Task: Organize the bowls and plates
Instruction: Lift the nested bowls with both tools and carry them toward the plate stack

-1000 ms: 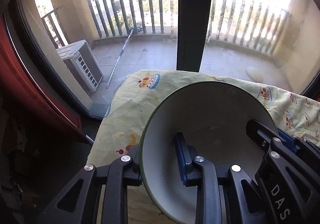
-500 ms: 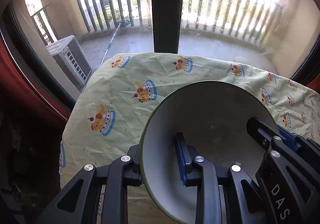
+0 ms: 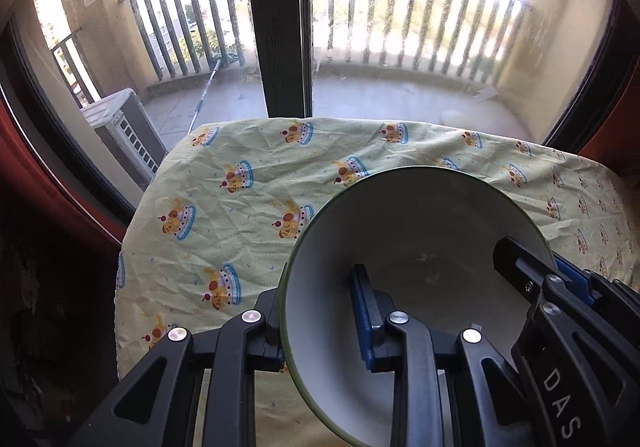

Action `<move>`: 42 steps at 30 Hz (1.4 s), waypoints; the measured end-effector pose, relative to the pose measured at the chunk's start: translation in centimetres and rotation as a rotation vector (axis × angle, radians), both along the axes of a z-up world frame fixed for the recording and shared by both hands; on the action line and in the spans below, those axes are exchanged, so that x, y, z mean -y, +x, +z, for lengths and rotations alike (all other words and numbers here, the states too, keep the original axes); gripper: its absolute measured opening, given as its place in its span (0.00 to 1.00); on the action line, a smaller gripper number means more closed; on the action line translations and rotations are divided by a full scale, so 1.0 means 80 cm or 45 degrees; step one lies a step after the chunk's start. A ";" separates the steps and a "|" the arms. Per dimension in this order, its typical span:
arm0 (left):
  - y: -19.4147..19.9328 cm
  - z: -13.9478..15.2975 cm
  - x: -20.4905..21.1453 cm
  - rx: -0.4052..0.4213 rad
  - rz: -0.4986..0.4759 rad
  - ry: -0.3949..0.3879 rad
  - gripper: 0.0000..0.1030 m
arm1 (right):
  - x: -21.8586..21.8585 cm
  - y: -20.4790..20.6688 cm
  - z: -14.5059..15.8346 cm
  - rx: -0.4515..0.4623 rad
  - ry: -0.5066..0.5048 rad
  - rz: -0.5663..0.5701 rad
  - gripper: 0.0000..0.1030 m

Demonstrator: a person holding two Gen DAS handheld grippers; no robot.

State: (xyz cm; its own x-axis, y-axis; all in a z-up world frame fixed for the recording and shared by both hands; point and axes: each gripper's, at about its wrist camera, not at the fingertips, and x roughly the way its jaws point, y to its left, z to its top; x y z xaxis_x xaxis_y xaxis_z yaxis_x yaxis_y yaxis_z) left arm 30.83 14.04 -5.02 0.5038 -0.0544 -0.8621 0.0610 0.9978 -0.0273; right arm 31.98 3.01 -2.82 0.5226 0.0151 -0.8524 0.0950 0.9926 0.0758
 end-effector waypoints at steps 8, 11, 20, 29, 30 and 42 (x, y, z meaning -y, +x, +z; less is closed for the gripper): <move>-0.047 0.035 0.032 0.050 0.010 0.007 0.24 | 0.033 -0.047 0.037 0.039 0.005 0.012 0.18; -0.065 0.044 0.046 0.053 0.019 0.004 0.24 | 0.047 -0.065 0.047 0.052 0.002 0.023 0.18; -0.117 0.069 0.095 0.078 0.016 0.001 0.24 | 0.096 -0.122 0.077 0.084 -0.004 0.045 0.18; -0.164 0.073 0.149 0.074 -0.002 -0.005 0.24 | 0.153 -0.173 0.085 0.083 -0.013 0.035 0.18; -0.170 0.072 0.155 0.072 -0.003 -0.008 0.24 | 0.159 -0.179 0.084 0.081 -0.014 0.032 0.18; -0.225 0.056 0.206 0.032 0.004 -0.033 0.24 | 0.216 -0.237 0.070 0.054 -0.032 0.054 0.18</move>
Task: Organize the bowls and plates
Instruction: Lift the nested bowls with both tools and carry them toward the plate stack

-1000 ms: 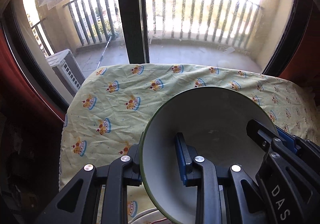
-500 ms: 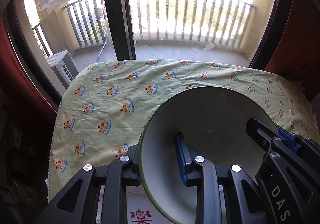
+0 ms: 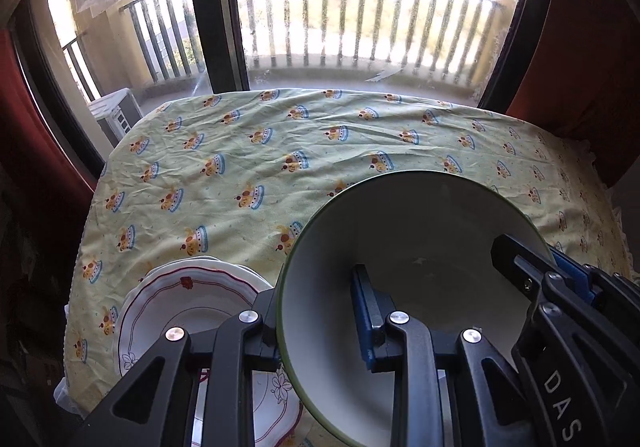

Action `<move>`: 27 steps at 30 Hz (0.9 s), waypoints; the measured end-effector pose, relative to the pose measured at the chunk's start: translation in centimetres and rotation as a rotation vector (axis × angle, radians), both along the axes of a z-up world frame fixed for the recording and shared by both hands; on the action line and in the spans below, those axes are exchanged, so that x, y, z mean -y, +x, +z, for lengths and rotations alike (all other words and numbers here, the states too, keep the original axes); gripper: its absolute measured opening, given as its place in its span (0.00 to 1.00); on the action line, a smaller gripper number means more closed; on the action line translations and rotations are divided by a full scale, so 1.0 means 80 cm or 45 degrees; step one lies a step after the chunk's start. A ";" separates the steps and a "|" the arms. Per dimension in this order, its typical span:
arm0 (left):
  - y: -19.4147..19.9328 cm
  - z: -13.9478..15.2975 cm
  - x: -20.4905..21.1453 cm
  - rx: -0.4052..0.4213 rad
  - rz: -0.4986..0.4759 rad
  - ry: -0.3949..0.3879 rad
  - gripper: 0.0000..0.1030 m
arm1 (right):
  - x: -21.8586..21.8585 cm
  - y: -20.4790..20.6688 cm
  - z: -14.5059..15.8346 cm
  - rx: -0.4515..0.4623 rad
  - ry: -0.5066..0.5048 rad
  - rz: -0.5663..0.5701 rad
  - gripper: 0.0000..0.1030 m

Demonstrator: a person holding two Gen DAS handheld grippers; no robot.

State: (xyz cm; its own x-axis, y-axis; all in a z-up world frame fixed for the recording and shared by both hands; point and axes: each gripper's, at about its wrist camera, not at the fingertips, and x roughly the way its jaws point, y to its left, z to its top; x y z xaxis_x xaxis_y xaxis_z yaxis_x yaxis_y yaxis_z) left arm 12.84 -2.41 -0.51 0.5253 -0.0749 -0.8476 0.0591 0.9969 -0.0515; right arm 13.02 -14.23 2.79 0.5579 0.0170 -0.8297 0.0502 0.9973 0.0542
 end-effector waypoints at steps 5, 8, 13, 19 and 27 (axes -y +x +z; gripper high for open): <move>-0.016 -0.006 0.021 -0.013 -0.005 -0.013 0.24 | 0.020 -0.019 -0.007 -0.006 -0.008 0.000 0.18; -0.024 -0.012 0.032 -0.024 -0.008 -0.021 0.24 | 0.033 -0.027 -0.011 -0.015 -0.011 -0.002 0.18; -0.035 -0.025 0.043 -0.059 -0.010 -0.038 0.24 | 0.048 -0.037 -0.024 -0.046 -0.005 -0.001 0.18; -0.043 -0.037 0.051 -0.072 0.003 -0.018 0.24 | 0.058 -0.044 -0.041 -0.089 0.012 0.014 0.18; -0.051 -0.039 0.052 -0.055 0.022 0.019 0.24 | 0.062 -0.045 -0.058 -0.129 0.070 0.031 0.18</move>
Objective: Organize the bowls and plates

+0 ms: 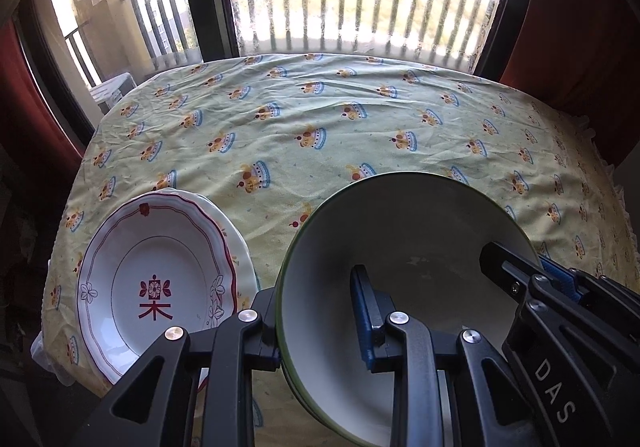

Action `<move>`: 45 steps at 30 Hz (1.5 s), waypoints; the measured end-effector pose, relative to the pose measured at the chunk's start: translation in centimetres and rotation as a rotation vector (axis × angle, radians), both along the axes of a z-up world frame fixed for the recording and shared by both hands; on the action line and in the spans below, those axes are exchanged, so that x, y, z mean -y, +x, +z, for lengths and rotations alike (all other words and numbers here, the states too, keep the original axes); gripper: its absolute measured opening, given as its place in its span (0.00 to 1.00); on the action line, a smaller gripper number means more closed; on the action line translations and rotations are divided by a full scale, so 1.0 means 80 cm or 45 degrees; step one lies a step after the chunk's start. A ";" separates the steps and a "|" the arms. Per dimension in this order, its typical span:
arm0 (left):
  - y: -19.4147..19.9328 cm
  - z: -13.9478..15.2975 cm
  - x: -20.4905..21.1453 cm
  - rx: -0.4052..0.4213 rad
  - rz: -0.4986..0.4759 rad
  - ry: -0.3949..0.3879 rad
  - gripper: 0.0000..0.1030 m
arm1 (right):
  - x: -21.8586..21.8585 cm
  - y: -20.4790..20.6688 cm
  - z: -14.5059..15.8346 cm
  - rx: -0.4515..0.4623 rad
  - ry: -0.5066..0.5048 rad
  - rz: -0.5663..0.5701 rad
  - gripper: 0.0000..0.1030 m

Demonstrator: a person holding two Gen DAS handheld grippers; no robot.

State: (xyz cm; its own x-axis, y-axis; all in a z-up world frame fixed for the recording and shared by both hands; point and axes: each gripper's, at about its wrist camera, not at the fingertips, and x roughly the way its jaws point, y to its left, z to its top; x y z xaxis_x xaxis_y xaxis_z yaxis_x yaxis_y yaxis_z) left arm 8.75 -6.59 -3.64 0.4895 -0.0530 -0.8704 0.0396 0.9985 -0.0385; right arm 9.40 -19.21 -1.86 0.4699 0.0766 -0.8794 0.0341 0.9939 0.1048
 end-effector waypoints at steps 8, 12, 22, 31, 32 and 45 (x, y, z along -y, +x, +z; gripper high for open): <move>0.001 -0.004 -0.009 -0.047 0.030 0.009 0.24 | -0.003 0.003 -0.009 -0.020 0.059 0.015 0.18; -0.001 -0.009 -0.008 -0.053 0.035 0.022 0.24 | -0.006 0.003 -0.011 -0.009 0.033 0.035 0.18; -0.004 -0.019 -0.002 -0.051 0.028 0.053 0.34 | -0.008 0.000 -0.021 0.021 0.011 0.055 0.24; -0.013 -0.022 -0.004 -0.105 -0.013 -0.017 0.58 | -0.002 -0.007 -0.028 -0.043 0.046 0.080 0.64; -0.014 -0.022 -0.004 -0.110 -0.016 -0.020 0.63 | -0.002 -0.008 -0.028 -0.048 0.045 0.084 0.64; 0.004 -0.041 -0.008 -0.200 -0.094 -0.112 0.66 | 0.008 0.001 -0.046 -0.152 0.051 -0.042 0.66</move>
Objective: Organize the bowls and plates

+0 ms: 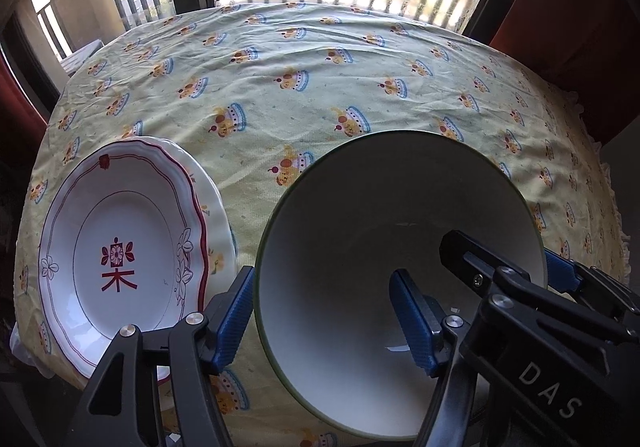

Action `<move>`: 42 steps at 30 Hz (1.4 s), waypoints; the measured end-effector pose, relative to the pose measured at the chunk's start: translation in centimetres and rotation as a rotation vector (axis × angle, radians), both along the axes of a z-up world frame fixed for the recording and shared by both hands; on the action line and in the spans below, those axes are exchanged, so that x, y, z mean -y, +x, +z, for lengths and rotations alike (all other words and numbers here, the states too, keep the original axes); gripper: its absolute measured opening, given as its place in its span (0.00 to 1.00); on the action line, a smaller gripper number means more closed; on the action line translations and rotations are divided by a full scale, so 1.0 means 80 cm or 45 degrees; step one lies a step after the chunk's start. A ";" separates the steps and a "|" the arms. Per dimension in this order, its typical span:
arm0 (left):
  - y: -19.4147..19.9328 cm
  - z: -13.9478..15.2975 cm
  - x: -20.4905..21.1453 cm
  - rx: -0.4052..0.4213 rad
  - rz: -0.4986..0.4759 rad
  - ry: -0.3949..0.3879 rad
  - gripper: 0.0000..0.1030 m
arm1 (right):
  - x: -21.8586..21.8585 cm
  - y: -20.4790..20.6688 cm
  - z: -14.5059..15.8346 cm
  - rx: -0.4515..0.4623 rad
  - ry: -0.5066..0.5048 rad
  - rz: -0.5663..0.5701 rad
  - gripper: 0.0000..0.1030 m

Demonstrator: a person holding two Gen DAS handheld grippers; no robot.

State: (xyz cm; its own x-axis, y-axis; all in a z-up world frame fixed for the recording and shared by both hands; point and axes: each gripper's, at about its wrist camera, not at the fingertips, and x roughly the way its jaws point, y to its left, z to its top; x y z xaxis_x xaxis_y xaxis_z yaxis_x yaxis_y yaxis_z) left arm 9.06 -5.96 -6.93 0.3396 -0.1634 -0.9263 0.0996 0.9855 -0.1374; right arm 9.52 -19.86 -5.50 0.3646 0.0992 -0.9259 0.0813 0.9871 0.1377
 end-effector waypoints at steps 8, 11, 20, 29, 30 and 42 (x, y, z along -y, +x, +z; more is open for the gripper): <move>0.019 -0.014 0.004 -0.049 -0.119 -0.083 0.59 | 0.002 0.008 -0.006 -0.057 -0.042 -0.105 0.66; 0.023 -0.016 0.002 -0.049 -0.165 -0.113 0.58 | 0.000 0.010 -0.010 -0.076 -0.034 -0.137 0.66; 0.030 -0.018 -0.002 -0.092 -0.237 -0.174 0.56 | 0.002 0.011 -0.018 -0.109 0.021 -0.222 0.65; 0.027 -0.017 0.000 -0.105 -0.244 -0.137 0.55 | 0.008 0.012 -0.030 -0.117 0.157 -0.179 0.56; 0.027 -0.016 0.001 -0.106 -0.230 -0.125 0.55 | 0.008 0.014 -0.031 -0.122 0.174 -0.157 0.55; 0.018 -0.010 0.016 -0.093 -0.069 -0.021 0.53 | 0.014 0.029 -0.041 -0.156 0.337 0.021 0.41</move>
State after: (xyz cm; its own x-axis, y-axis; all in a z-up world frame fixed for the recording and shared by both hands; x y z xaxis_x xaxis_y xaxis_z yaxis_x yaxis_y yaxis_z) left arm 10.47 -7.24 -7.74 0.2615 -0.1956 -0.9452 0.1422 0.9764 -0.1627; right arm 11.86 -20.98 -8.80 0.2482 0.3479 -0.9041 0.0973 0.9196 0.3806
